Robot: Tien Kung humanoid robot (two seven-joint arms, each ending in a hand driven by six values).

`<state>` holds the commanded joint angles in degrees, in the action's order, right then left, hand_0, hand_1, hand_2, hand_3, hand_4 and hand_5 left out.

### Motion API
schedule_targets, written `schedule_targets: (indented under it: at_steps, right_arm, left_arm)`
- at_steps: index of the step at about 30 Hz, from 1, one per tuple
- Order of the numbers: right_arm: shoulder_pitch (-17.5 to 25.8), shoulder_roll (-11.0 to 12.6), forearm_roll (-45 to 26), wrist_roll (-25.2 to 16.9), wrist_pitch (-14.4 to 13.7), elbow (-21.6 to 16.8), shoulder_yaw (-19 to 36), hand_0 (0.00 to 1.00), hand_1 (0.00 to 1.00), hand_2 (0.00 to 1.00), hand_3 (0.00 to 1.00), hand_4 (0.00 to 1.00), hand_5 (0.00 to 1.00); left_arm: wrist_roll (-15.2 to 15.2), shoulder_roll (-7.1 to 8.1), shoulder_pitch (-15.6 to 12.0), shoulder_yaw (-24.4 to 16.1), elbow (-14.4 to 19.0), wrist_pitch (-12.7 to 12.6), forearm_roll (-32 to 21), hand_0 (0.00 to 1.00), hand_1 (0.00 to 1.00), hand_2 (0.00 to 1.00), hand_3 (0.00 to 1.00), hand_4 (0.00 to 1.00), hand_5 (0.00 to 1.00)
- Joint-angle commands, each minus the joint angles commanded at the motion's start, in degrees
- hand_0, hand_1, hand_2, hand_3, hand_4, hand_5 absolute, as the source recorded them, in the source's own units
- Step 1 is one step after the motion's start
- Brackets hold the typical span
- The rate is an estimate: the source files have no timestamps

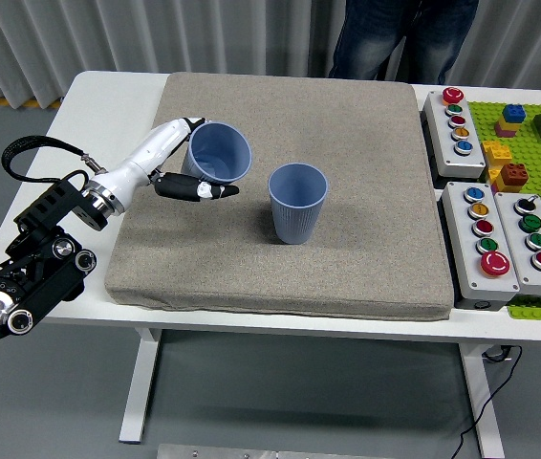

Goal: Pick cup pour cup place

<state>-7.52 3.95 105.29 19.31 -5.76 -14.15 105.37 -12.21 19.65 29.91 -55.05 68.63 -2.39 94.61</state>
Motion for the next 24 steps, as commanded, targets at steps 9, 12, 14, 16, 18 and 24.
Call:
schedule_targets:
  at_steps: [9, 12, 14, 16, 18, 24]
  right_arm:
    - [-0.1, 0.1, 0.0, 0.0, 0.0, 0.0, 0.0, 0.651, 0.653, 0.591, 0.597, 0.002, 0.108]
    - [-0.1, 0.1, 0.0, 0.0, 0.0, 0.0, 0.0, 0.651, 0.653, 0.591, 0.597, 0.002, 0.108]
    - [-0.1, 0.1, 0.0, 0.0, 0.0, 0.0, 0.0, 0.651, 0.653, 0.59, 0.596, 0.002, 0.108]
    - [-0.1, 0.1, 0.1, 0.0, 0.0, 0.0, 0.0, 0.651, 0.653, 0.59, 0.596, 0.002, 0.108]
    - [0.0, 0.1, 0.2, 0.0, 0.1, 0.0, 0.0, 0.651, 0.653, 0.59, 0.596, 0.002, 0.108]
    - [0.1, 0.1, 0.2, 0.0, 0.0, 0.0, 0.0, 0.651, 0.653, 0.59, 0.596, 0.002, 0.112]
  left_arm:
    - [0.2, -0.24, 1.5, 1.3, 0.2, 0.3, 0.0, 0.573, 0.5, 0.545, 0.522, 0.914, 0.181]
    - [0.2, -0.22, 1.8, 1.7, 0.1, 0.3, 0.1, 0.573, 0.5, 0.545, 0.522, 0.914, 0.181]
    - [0.2, -0.26, 2.0, 2.2, 0.1, 0.2, 0.1, 0.565, 0.5, 0.545, 0.52, 0.905, 0.17]
    - [0.3, -0.27, 2.2, 2.3, 0.1, 0.2, 0.3, 0.565, 0.5, 0.545, 0.52, 0.905, 0.17]
    - [0.3, -0.29, 2.4, 2.5, 0.0, 0.2, 0.9, 0.565, 0.5, 0.545, 0.52, 0.905, 0.17]
    - [0.2, -0.14, 3.6, 3.6, -0.6, 0.1, 2.8, 0.565, 0.499, 0.546, 0.521, 0.896, 0.153]
